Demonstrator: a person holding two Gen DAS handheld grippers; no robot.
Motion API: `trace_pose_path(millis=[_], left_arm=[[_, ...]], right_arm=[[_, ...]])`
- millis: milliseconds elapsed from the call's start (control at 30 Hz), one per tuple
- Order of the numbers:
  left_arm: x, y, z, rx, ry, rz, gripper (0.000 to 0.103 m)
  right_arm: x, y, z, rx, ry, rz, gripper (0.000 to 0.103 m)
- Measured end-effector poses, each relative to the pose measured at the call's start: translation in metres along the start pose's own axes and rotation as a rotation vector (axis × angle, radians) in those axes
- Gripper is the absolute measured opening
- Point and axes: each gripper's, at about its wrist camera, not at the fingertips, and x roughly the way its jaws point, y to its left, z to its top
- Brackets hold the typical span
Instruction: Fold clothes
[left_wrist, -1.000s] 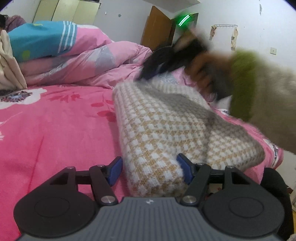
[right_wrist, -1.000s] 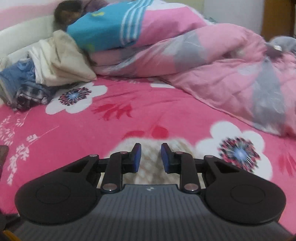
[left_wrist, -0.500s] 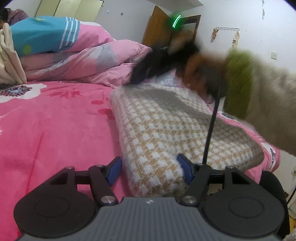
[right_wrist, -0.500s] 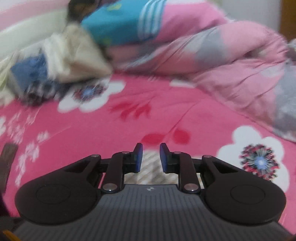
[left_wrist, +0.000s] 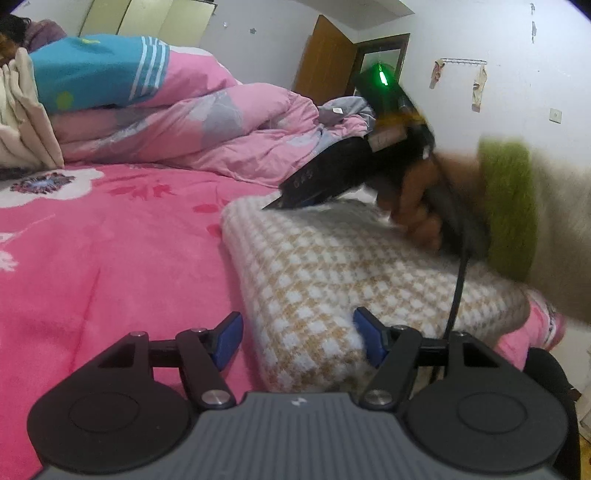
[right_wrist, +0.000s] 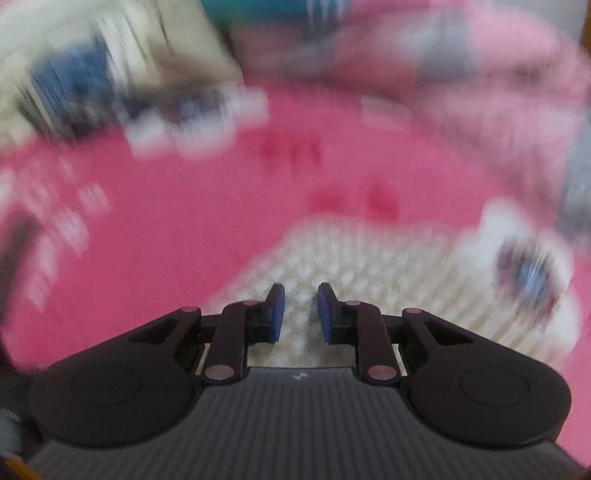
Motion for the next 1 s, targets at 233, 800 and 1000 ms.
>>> trace_pose_path(millis=[233, 800, 1000], left_arm=[[-0.004, -0.003, 0.000, -0.012, 0.018, 0.007, 0.067], [-0.008, 0.001, 0.007, -0.019, 0.066, -0.019, 0.064], [-0.010, 0.004, 0.009, -0.038, 0.068, -0.033, 0.064]], right_arm=[[-0.058, 0.011, 0.009, -0.024, -0.050, 0.013, 0.020], [-0.057, 0.040, -0.080, -0.191, 0.037, 0.096, 0.017], [-0.119, 0.036, -0.092, -0.122, -0.009, 0.106, 0.019]])
